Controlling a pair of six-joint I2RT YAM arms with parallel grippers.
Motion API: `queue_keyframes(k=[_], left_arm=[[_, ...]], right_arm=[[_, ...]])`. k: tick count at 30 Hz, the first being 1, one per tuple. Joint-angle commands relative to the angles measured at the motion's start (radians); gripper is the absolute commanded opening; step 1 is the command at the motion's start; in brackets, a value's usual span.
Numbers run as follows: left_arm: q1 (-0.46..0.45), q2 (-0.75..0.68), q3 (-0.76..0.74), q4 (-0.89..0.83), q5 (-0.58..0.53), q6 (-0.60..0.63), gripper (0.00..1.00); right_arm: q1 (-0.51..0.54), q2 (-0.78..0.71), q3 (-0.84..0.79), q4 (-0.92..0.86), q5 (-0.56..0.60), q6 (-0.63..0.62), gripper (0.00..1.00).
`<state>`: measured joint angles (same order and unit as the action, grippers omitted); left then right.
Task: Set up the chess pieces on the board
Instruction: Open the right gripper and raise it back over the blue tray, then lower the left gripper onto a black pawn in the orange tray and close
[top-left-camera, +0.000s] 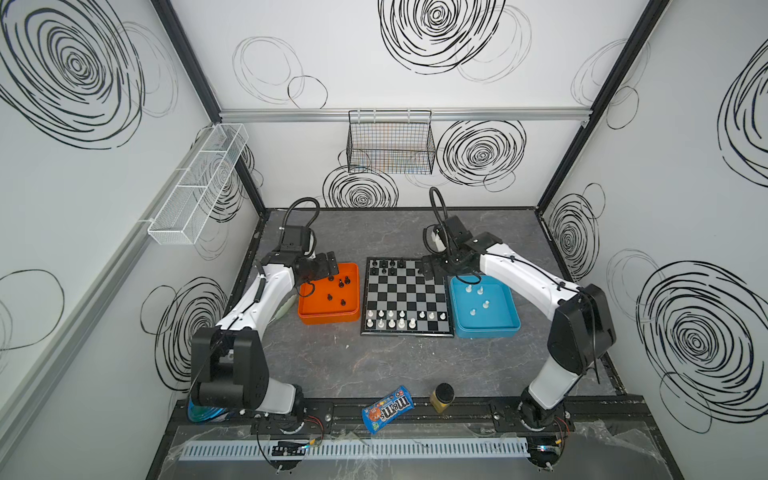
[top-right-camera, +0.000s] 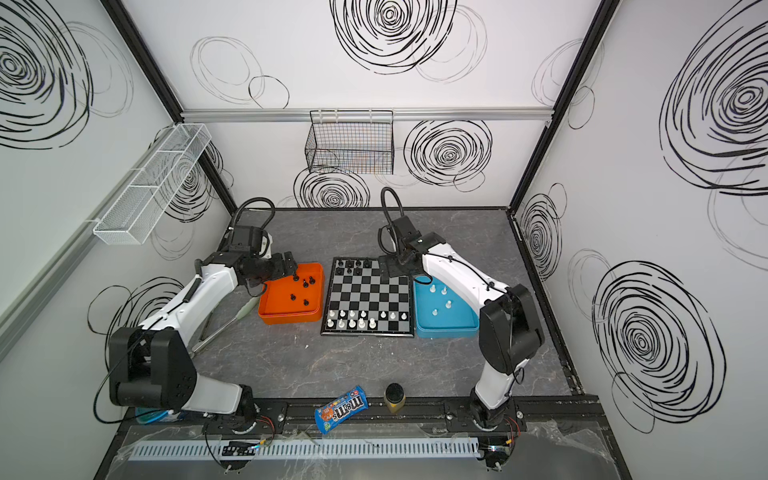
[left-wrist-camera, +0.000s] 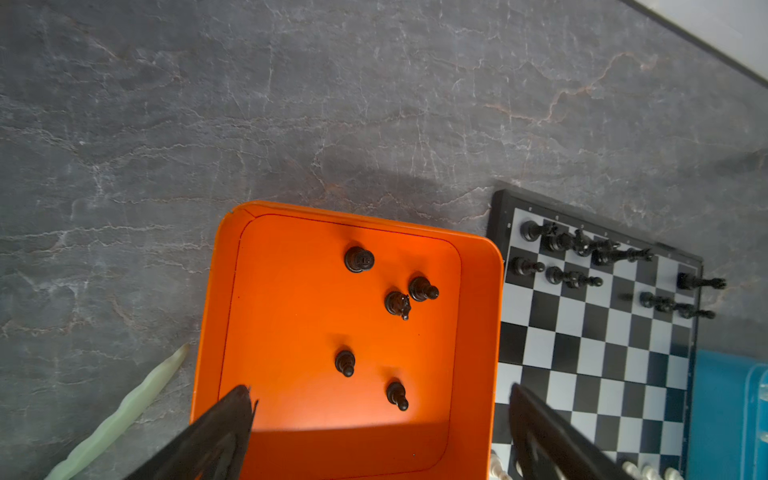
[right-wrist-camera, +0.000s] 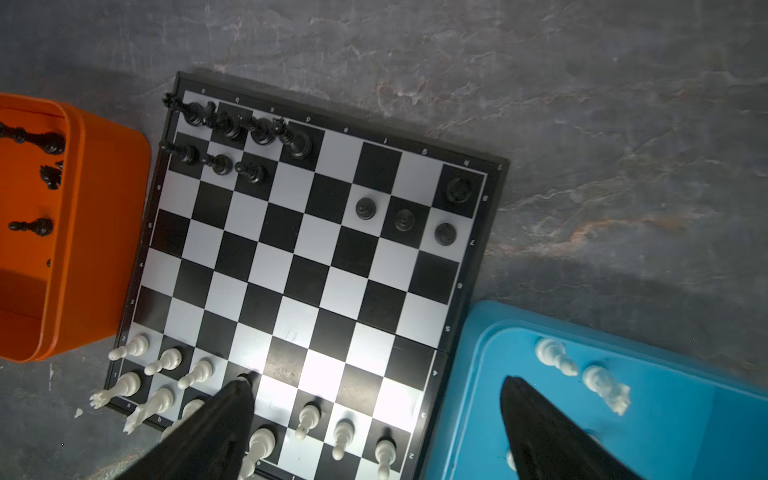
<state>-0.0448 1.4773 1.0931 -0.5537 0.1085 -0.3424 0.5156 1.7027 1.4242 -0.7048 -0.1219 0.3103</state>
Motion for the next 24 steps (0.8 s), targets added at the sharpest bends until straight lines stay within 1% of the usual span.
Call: queue_keyframes(k=[1, 9, 12, 14, 17, 24], left_arm=[[-0.032, 0.027, -0.033, 0.019, -0.067, -0.017, 0.93], [-0.051, 0.066, -0.096, 0.014, -0.094, -0.044, 0.75], [-0.059, 0.091, -0.107, 0.017, -0.104, -0.044, 0.72], [-0.065, 0.109, -0.106, 0.017, -0.111, -0.042, 0.67], [-0.07, 0.135, -0.099, 0.022, -0.119, -0.036, 0.57], [-0.081, 0.186, -0.072, 0.028, -0.146, -0.036, 0.51]], right_arm=[[-0.019, -0.023, -0.033, 0.025, -0.05, -0.023, 0.98], [-0.052, -0.014, -0.09, 0.049, -0.089, -0.039, 0.98], [-0.058, -0.008, -0.1, 0.061, -0.1, -0.04, 0.98], [-0.059, -0.005, -0.106, 0.067, -0.103, -0.037, 0.98], [-0.061, -0.005, -0.12, 0.08, -0.106, -0.031, 0.98], [-0.075, -0.015, -0.149, 0.091, -0.108, -0.032, 0.98]])
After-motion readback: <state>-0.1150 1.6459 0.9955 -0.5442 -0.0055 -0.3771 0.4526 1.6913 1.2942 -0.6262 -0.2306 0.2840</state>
